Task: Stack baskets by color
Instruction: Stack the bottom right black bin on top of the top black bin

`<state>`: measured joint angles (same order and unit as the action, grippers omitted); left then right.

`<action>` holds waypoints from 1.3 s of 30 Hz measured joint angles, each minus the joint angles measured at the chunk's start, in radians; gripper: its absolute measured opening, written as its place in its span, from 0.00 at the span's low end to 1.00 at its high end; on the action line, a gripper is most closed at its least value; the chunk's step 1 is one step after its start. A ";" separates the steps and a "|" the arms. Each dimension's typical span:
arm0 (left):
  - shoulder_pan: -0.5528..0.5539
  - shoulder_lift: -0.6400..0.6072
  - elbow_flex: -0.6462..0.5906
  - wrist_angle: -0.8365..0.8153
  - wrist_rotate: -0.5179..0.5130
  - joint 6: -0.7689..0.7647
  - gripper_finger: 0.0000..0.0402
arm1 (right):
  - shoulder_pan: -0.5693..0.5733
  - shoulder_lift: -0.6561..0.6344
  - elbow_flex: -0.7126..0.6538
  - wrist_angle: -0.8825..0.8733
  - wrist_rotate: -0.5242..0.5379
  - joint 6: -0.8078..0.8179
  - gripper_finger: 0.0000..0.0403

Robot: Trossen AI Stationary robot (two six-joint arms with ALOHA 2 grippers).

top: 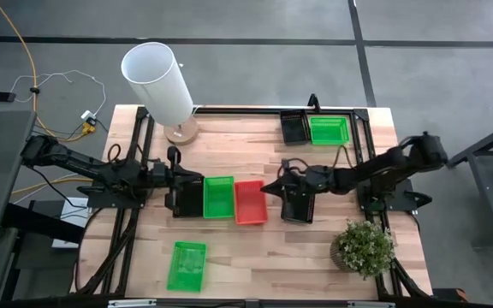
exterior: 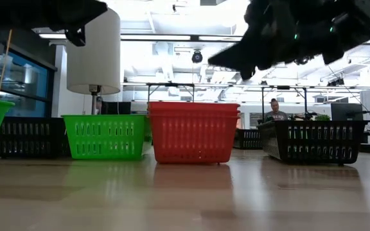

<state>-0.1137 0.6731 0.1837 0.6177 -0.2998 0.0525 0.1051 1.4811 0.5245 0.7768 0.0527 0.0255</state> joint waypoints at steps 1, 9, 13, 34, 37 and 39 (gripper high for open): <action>0.000 0.000 0.000 -0.014 -0.001 0.000 0.00 | 0.000 -0.027 -0.006 -0.006 0.000 -0.008 0.00; 0.000 -0.005 0.000 -0.065 -0.002 0.003 0.00 | 0.000 -0.266 -0.217 0.108 0.104 0.007 0.00; 0.000 -0.007 0.000 -0.068 -0.001 0.003 0.00 | 0.000 -0.345 -0.322 0.236 0.127 0.034 0.00; 0.000 -0.007 0.000 -0.068 0.000 0.002 0.00 | 0.000 -0.389 -0.341 0.228 0.144 0.109 0.00; 0.000 -0.007 0.000 -0.068 0.000 0.002 0.00 | 0.000 -0.395 -0.340 0.187 0.130 0.190 0.01; 0.000 -0.006 0.000 -0.068 0.000 0.003 0.00 | 0.000 -0.409 -0.320 0.066 0.129 0.260 0.03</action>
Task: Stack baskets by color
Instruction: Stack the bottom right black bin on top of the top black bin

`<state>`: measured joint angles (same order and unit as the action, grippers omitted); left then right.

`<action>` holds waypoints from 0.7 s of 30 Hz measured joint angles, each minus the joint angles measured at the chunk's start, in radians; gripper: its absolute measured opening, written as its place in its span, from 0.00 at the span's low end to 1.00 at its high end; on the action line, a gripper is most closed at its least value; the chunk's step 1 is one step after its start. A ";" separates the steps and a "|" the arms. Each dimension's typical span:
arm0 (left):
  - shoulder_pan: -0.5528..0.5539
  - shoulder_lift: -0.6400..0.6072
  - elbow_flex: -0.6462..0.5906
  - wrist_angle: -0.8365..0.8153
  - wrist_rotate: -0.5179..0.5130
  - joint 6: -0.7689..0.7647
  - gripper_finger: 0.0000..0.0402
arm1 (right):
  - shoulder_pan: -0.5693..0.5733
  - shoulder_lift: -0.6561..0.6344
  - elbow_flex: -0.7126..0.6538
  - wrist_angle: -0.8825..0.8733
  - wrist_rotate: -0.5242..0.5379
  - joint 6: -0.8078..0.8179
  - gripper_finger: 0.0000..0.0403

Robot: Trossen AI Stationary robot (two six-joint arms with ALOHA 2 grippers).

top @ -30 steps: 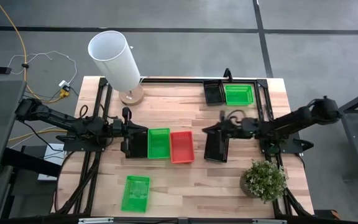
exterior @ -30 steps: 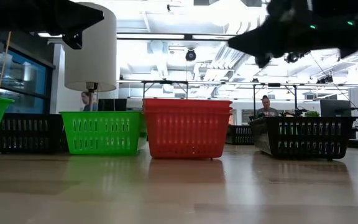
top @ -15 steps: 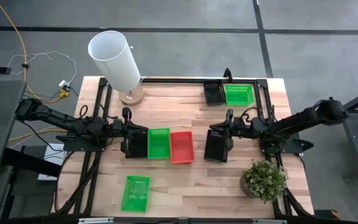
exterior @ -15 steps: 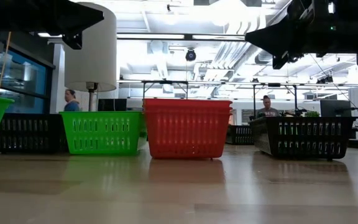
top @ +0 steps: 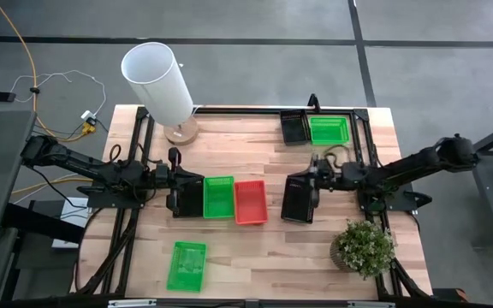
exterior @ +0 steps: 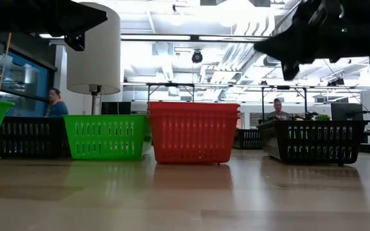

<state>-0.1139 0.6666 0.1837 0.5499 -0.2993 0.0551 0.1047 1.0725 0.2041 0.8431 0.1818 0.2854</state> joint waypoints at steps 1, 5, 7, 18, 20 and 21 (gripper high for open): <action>0.000 0.000 0.000 0.000 0.000 0.000 0.00 | 0.000 -0.010 0.022 -0.098 0.002 0.038 0.04; 0.000 0.000 0.000 0.000 0.000 -0.001 0.00 | 0.000 -0.031 0.197 -0.689 0.040 0.195 0.17; 0.000 0.000 0.000 -0.001 0.000 -0.001 0.00 | 0.000 -0.024 0.300 -0.976 0.064 0.260 0.25; 0.000 0.000 0.000 -0.011 0.000 0.000 0.00 | 0.096 -0.006 0.537 -1.629 0.038 0.724 0.52; 0.000 0.000 0.000 -0.012 0.000 0.000 0.00 | 0.126 -0.006 0.513 -1.653 0.057 0.838 0.52; 0.000 0.000 0.000 -0.012 0.000 0.000 0.00 | 0.139 -0.006 0.497 -1.660 0.061 0.884 0.52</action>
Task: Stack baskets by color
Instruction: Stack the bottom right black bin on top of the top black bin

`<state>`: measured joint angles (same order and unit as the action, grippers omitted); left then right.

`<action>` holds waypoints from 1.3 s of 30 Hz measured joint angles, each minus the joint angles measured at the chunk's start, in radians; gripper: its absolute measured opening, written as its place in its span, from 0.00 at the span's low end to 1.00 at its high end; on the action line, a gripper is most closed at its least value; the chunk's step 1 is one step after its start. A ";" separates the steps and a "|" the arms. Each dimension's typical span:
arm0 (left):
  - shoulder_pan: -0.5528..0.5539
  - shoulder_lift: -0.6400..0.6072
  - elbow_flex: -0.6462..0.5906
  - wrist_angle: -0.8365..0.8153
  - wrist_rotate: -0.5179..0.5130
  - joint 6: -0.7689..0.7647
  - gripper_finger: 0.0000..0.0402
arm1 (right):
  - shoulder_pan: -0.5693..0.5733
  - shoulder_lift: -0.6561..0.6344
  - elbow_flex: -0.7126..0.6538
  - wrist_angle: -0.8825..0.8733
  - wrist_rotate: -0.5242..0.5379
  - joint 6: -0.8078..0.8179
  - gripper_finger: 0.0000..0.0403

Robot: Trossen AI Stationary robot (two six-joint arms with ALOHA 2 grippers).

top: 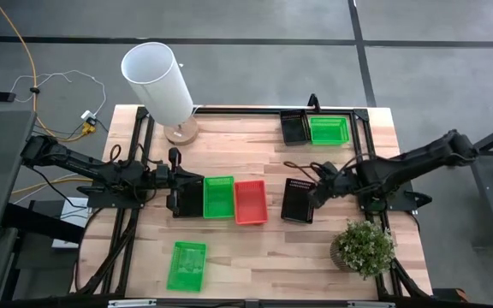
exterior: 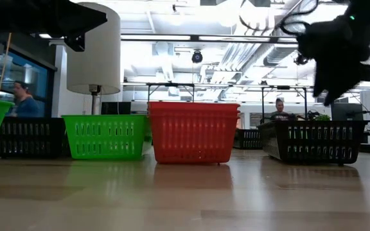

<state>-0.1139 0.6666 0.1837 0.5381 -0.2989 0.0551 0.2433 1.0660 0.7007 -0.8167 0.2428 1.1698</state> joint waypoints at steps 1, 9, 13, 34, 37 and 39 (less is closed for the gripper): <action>0.000 0.000 0.000 0.000 0.000 0.000 0.00 | 0.009 0.000 -0.016 -0.001 0.001 0.039 0.52; 0.000 0.000 0.000 -0.003 0.000 -0.002 0.00 | 0.033 0.000 -0.172 0.238 0.040 0.159 0.52; 0.000 0.000 0.000 -0.004 0.000 -0.002 0.00 | 0.031 0.001 -0.251 0.339 0.035 0.186 0.52; 0.000 0.000 0.000 -0.003 0.000 -0.010 0.00 | 0.030 -0.001 -0.341 0.445 0.087 0.105 0.02; 0.000 0.000 0.000 -0.003 0.000 -0.018 0.00 | 0.029 -0.013 -0.341 0.444 0.089 0.083 0.04; 0.000 0.000 0.000 -0.003 0.000 -0.018 0.00 | 0.029 -0.026 -0.341 0.444 0.089 0.065 0.03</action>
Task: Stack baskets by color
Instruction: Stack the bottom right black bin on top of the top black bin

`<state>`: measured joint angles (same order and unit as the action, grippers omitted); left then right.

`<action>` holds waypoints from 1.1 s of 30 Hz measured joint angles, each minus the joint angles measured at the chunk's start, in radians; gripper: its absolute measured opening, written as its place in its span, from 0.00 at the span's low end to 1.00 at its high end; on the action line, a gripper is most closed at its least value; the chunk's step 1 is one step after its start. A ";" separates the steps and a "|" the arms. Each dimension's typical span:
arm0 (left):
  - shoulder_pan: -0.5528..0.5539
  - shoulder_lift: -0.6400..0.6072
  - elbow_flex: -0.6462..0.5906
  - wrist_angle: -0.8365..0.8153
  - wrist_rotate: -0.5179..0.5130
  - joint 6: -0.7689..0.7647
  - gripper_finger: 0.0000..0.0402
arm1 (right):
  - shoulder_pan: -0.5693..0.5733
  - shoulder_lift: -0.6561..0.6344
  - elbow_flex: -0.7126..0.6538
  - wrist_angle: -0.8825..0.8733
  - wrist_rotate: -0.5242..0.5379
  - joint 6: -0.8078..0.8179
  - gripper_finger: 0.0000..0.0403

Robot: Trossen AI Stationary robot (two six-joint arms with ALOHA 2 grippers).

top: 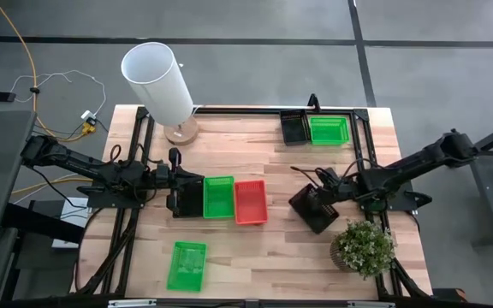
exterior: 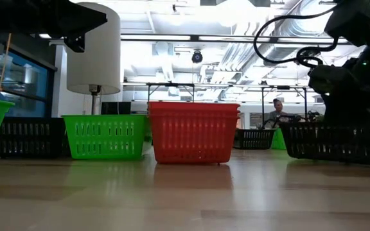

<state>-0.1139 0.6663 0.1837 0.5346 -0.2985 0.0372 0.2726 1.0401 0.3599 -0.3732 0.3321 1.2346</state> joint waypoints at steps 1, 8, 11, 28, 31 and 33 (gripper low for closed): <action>0.000 0.000 0.000 0.000 0.000 0.000 0.00 | 0.000 -0.009 0.000 0.000 0.000 -0.015 0.01; 0.000 0.000 0.000 0.000 0.000 0.000 0.00 | 0.000 -0.109 0.077 -0.089 0.043 -0.159 0.00; 0.000 0.000 0.000 0.001 0.000 0.000 0.00 | 0.000 -0.168 0.093 -0.043 0.092 -0.290 0.00; 0.000 0.000 0.000 0.004 0.000 -0.026 0.00 | -0.295 -0.239 -0.280 1.147 -0.155 -0.879 0.00; 0.002 0.000 0.000 0.029 0.000 -0.026 0.00 | -0.356 -0.231 -0.239 1.183 -0.266 -0.929 0.00; 0.002 0.000 0.000 0.059 0.000 -0.015 0.00 | -0.381 -0.225 -0.188 1.181 -0.329 -0.969 0.00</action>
<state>-0.1116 0.6666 0.1841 0.5935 -0.2989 0.0226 -0.1081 0.8147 0.1724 0.8076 0.0032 0.2658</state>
